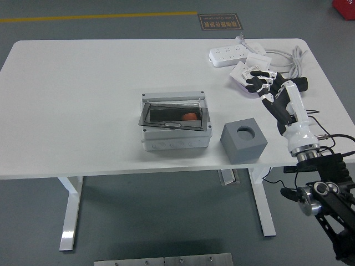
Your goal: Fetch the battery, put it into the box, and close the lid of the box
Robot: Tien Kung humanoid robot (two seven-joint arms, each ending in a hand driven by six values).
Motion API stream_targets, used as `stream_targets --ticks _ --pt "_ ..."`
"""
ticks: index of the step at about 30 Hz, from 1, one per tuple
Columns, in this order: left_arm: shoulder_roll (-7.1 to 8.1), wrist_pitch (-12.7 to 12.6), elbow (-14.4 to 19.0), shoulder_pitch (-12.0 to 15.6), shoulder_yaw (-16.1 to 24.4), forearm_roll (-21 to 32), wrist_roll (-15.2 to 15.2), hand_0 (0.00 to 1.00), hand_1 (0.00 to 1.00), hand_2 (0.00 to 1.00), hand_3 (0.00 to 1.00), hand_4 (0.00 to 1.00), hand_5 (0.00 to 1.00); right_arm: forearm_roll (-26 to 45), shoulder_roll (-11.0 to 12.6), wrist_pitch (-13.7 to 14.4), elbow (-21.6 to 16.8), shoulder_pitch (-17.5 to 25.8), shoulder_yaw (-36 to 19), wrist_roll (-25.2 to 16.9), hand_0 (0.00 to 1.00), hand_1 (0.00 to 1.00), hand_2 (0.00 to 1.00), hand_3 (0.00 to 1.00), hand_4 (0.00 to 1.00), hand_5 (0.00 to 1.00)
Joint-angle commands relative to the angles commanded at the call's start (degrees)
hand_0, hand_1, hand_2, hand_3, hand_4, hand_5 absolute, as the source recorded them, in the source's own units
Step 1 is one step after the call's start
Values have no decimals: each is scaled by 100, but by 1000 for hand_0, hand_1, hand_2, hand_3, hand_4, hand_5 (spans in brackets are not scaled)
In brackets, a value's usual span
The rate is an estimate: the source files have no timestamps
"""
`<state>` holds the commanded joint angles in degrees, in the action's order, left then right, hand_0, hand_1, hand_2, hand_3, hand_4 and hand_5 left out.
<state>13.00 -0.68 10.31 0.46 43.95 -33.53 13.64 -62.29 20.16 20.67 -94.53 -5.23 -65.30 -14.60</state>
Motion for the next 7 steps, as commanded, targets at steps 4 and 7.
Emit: stream_targets --ticks 4,7 --pt "4 21 0 3 -137 80 5 982 998 998 998 998 998 7 -3 7 1 1 -3 -6 624 544 579 631 774 537" --pt "4 31 0 10 -172 100 8 982 998 998 998 998 998 14 -10 10 5 1 -12 -12 624 544 579 631 774 537"
